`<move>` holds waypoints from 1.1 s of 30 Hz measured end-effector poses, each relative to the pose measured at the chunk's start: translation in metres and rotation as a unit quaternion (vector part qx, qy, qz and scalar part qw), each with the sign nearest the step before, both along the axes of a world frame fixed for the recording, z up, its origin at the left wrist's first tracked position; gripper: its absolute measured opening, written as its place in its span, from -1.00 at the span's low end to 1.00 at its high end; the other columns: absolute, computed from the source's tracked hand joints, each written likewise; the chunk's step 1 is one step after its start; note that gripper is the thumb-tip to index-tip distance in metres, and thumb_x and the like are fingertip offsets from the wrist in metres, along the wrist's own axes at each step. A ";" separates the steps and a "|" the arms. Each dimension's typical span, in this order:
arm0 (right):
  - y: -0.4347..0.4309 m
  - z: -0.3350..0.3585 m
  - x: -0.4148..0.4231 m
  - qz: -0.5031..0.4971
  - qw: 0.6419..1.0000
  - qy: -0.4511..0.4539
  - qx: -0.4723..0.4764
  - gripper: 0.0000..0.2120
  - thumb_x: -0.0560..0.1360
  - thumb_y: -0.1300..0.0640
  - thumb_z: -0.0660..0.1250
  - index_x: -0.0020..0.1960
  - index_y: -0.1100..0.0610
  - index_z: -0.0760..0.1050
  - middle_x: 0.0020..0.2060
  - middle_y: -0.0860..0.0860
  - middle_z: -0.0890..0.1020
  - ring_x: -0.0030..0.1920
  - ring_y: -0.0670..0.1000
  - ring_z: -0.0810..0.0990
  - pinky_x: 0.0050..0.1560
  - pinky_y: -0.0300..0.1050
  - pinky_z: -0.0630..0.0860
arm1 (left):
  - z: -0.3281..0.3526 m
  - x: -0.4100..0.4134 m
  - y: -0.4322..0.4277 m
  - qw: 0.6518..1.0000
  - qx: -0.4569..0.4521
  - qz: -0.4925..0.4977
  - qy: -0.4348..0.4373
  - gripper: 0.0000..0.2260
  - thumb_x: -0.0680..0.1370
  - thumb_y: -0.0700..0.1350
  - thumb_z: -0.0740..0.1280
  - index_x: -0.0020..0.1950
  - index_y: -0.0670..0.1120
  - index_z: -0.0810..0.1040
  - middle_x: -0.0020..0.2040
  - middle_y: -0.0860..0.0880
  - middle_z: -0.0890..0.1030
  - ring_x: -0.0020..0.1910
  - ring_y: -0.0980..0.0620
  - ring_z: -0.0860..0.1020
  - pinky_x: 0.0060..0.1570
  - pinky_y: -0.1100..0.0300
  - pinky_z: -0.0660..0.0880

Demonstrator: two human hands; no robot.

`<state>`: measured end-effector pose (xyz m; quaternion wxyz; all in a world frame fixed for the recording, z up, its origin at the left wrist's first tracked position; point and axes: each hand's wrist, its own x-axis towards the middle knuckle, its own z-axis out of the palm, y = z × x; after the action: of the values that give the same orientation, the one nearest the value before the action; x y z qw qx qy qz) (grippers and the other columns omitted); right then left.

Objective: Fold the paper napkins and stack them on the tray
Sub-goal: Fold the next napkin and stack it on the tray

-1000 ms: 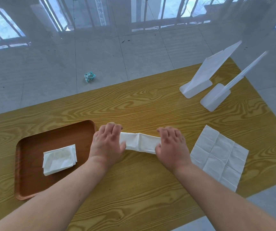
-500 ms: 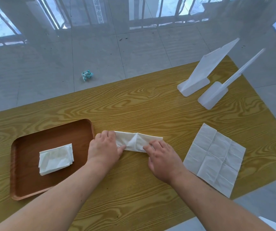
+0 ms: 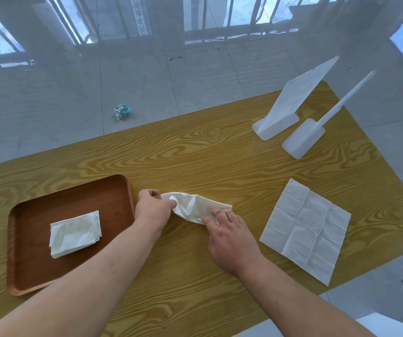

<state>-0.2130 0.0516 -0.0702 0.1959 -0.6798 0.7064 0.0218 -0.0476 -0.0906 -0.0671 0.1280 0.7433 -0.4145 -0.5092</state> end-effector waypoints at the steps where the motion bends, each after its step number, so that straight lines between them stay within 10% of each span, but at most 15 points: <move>1: 0.000 0.000 0.001 -0.002 1.000 -0.001 -0.001 -0.46 0.54 0.02 0.22 0.52 0.04 0.36 0.47 0.12 0.39 0.45 0.18 0.33 0.44 0.14 0.33 | 0.000 -0.001 -0.001 0.999 0.007 0.028 0.017 -0.51 0.41 -0.09 0.54 0.27 0.03 0.43 0.07 -0.04 0.61 0.01 -0.06 0.63 -0.12 0.05 0.54; 8: 0.000 -0.002 0.003 -0.013 1.000 -0.013 -0.008 -0.48 0.53 0.03 0.23 0.49 0.02 0.37 0.43 0.10 0.42 0.43 0.17 0.36 0.42 0.14 0.36 | 0.008 -0.005 -0.009 1.000 -0.004 -0.030 -0.005 -0.79 0.38 -0.10 0.51 -0.02 0.01 0.62 -0.03 0.01 0.67 -0.10 0.02 0.62 -0.19 0.09 0.56; 15: 0.000 -0.001 -0.001 -0.021 0.999 -0.029 -0.011 -0.45 0.54 0.05 0.21 0.53 0.02 0.30 0.44 0.06 0.40 0.44 0.13 0.32 0.44 0.10 0.32 | 0.006 -0.002 -0.010 0.991 0.067 0.108 0.037 -0.41 0.40 -0.09 0.61 0.34 -0.01 0.42 0.12 -0.09 0.60 0.00 -0.10 0.63 0.01 -0.08 0.64; 22: 0.003 -0.003 0.003 -0.031 0.999 -0.019 -0.008 -0.41 0.54 0.03 0.19 0.56 0.04 0.24 0.44 0.06 0.39 0.44 0.14 0.30 0.45 0.11 0.33 | 0.016 -0.002 -0.008 0.982 0.182 0.006 0.048 -0.61 0.40 0.16 0.60 0.03 -0.10 0.70 -0.14 -0.01 0.50 -0.33 0.05 0.37 -0.43 0.18 0.36; 28: 0.005 -0.002 0.002 -0.017 1.000 -0.008 -0.006 -0.38 0.53 0.03 0.21 0.57 0.03 0.24 0.44 0.09 0.38 0.43 0.16 0.32 0.43 0.11 0.34 | 0.021 -0.003 -0.001 0.979 0.118 0.002 0.166 -0.81 0.53 -0.15 0.52 0.11 -0.10 0.61 0.11 -0.14 0.74 0.00 -0.07 0.69 -0.02 0.02 0.61; 33: 0.010 -0.003 0.002 -0.015 1.000 -0.007 0.001 -0.40 0.53 0.02 0.19 0.57 0.00 0.26 0.45 0.09 0.37 0.44 0.16 0.31 0.45 0.13 0.33 | 0.022 0.000 -0.007 0.951 0.121 0.122 0.256 -0.61 0.53 -0.30 0.50 0.26 -0.09 0.44 0.10 -0.17 0.67 -0.06 -0.10 0.69 -0.18 0.01 0.63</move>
<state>-0.2106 0.0619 -0.0731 0.2016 -0.6691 0.7152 0.0146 -0.0471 -0.0973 -0.0451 0.1997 0.6428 -0.2096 -0.7092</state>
